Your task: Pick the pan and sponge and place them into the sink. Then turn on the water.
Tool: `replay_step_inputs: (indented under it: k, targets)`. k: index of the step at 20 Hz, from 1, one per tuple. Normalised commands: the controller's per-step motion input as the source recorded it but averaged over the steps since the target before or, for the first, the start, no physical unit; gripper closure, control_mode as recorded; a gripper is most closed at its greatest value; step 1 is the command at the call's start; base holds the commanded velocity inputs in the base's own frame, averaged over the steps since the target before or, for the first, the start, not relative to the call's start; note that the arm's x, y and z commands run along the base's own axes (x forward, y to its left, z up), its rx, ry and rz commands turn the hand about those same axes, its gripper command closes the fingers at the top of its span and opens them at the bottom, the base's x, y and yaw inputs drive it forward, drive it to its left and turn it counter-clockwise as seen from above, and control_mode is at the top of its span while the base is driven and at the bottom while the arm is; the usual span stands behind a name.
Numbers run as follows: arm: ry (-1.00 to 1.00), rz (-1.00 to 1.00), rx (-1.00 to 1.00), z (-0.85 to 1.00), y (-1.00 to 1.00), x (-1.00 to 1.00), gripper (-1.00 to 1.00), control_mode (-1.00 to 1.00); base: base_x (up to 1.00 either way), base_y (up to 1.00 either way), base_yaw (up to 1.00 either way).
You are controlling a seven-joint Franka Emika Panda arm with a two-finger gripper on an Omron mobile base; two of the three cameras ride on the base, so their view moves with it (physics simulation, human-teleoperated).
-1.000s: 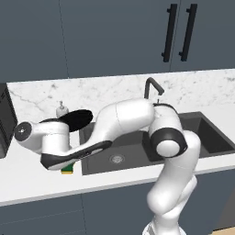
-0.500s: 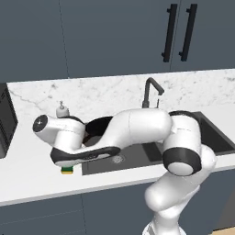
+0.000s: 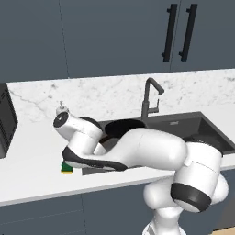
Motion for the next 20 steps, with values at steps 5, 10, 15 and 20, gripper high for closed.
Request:
replay_step_inputs:
  k: [5,10,15,20]
  targets:
    - [0.0,-0.09,0.1,-0.01,-0.7,0.06,1.0,-1.0,0.0,0.0,0.0]
    - [0.01,-0.03,0.08,-0.07,-0.43,0.25,1.0,-1.0,0.0,0.0,0.0]
    - [0.05,0.0,0.02,-0.21,-0.12,0.27,1.0,-1.0,0.0,0.0,0.0]
    - [0.06,0.0,0.0,-0.21,0.27,0.19,1.0,-1.0,0.0,0.0,0.0]
